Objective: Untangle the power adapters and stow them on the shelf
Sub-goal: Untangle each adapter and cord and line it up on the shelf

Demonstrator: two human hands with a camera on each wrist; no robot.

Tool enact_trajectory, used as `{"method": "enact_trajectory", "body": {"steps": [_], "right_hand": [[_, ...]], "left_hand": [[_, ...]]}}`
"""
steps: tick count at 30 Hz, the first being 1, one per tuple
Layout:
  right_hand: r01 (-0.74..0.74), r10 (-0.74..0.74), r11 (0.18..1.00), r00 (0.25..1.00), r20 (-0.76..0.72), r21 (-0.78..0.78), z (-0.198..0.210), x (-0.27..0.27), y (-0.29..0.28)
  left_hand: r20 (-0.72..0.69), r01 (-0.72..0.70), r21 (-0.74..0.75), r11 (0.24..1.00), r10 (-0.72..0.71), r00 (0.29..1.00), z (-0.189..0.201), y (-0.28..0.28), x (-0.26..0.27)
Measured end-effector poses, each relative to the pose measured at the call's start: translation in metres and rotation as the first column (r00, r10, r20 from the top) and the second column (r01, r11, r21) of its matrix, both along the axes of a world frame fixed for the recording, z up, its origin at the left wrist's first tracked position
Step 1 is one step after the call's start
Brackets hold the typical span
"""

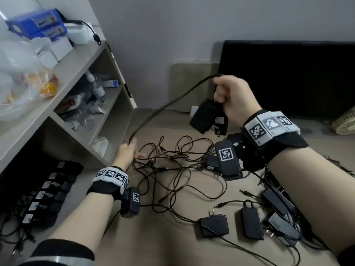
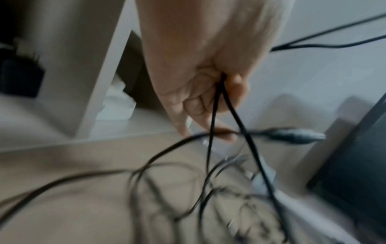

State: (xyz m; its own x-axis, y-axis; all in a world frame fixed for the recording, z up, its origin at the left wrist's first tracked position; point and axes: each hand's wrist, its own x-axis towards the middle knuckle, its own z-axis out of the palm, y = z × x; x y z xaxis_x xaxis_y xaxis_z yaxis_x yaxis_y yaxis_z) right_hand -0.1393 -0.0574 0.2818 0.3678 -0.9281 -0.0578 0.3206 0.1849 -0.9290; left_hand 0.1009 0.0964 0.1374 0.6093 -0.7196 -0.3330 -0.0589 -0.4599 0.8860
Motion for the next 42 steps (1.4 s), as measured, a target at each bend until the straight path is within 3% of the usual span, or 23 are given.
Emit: {"method": "enact_trajectory", "body": {"steps": [2,3,5,6,7,9,13,16,19,22,24,27,29,31,33,34,36,38,39,40,42], "right_hand": [[-0.07,0.054,0.996,0.97,-0.238,-0.061,-0.011,0.004,0.003],[-0.141,0.092,0.986,0.908,-0.408,-0.091,-0.017,0.007,0.007],[-0.304,0.141,0.948,0.67,-0.729,-0.095,-0.027,0.014,0.019],[-0.346,0.142,0.935,0.559,-0.817,-0.075,-0.032,0.017,0.025],[-0.377,0.154,0.924,0.5,-0.852,-0.054,-0.036,0.02,0.032],[-0.42,0.169,0.904,0.529,-0.831,-0.084,-0.042,0.024,0.045],[-0.417,0.166,0.886,0.695,-0.699,-0.205,-0.038,0.03,0.063],[-0.512,0.294,0.826,0.748,-0.595,-0.237,-0.022,0.036,0.07],[-0.652,0.415,0.724,0.672,-0.613,-0.225,-0.017,0.044,0.078],[-0.693,0.337,0.681,0.584,-0.738,-0.236,-0.028,0.042,0.081],[-0.688,0.327,0.7,0.548,-0.77,-0.192,-0.038,0.032,0.079],[-0.662,0.315,0.735,0.523,-0.792,-0.145,-0.042,0.012,0.067],[-0.602,0.301,0.786,0.568,-0.766,-0.137,-0.039,0.003,0.058],[-0.542,0.277,0.83,0.604,-0.747,-0.131,-0.034,-0.004,0.05],[-0.523,0.225,0.84,0.58,-0.783,-0.146,-0.025,-0.008,0.046],[-0.527,0.19,0.834,0.551,-0.812,-0.162,-0.021,-0.009,0.045],[-0.549,0.125,0.812,0.493,-0.861,-0.197,-0.012,-0.008,0.043],[-0.587,0.151,0.785,0.488,-0.86,-0.196,-0.002,-0.002,0.047],[-0.604,0.194,0.776,0.504,-0.841,-0.183,0.003,0.003,0.05],[-0.614,0.234,0.769,0.529,-0.816,-0.178,0.009,0.007,0.055],[-0.623,0.291,0.763,0.573,-0.767,-0.176,0.019,0.014,0.062]], "left_hand": [[-0.086,-0.053,-0.132,0.99,0.042,0.995,0.028,-0.008,0.001],[-0.107,-0.048,-0.205,0.978,0.026,0.994,0.048,-0.012,-0.002],[-0.099,0.028,-0.334,0.942,-0.064,0.993,0.095,-0.021,-0.014],[-0.073,0.078,-0.384,0.92,-0.114,0.991,0.117,-0.025,-0.02],[-0.038,0.13,-0.425,0.896,-0.161,0.986,0.139,-0.028,-0.028],[0.031,0.219,-0.486,0.846,-0.233,0.972,0.174,-0.031,-0.042],[0.078,0.319,-0.527,0.788,-0.329,0.941,0.218,-0.034,-0.064],[0.099,0.361,-0.568,0.74,-0.373,0.922,0.24,-0.034,-0.08],[0.108,0.374,-0.641,0.67,-0.404,0.909,0.264,-0.031,-0.096],[0.123,0.356,-0.72,0.595,-0.396,0.91,0.284,-0.027,-0.101],[0.116,0.301,-0.755,0.582,-0.334,0.935,0.289,-0.027,-0.095],[0.021,0.122,-0.756,0.643,-0.163,0.986,0.271,-0.03,-0.076],[-0.041,-0.065,-0.67,0.739,0.05,0.998,0.242,-0.034,-0.049],[0.114,-0.19,-0.431,0.882,0.262,0.958,0.211,-0.034,-0.026],[0.425,-0.213,-0.087,0.973,0.229,0.876,0.189,-0.031,-0.019],[0.551,-0.127,-0.011,0.992,0.112,0.827,0.183,-0.029,-0.026],[0.722,0.217,0.055,0.975,-0.189,0.665,0.178,-0.025,-0.053],[0.786,0.473,0.158,0.867,-0.401,0.472,0.176,-0.022,-0.082],[0.785,0.538,0.195,0.82,-0.459,0.416,0.171,-0.022,-0.093],[0.756,0.59,0.166,0.79,-0.486,0.439,0.165,-0.024,-0.101],[0.64,0.628,-0.015,0.778,-0.475,0.604,0.154,-0.023,-0.108]]}}
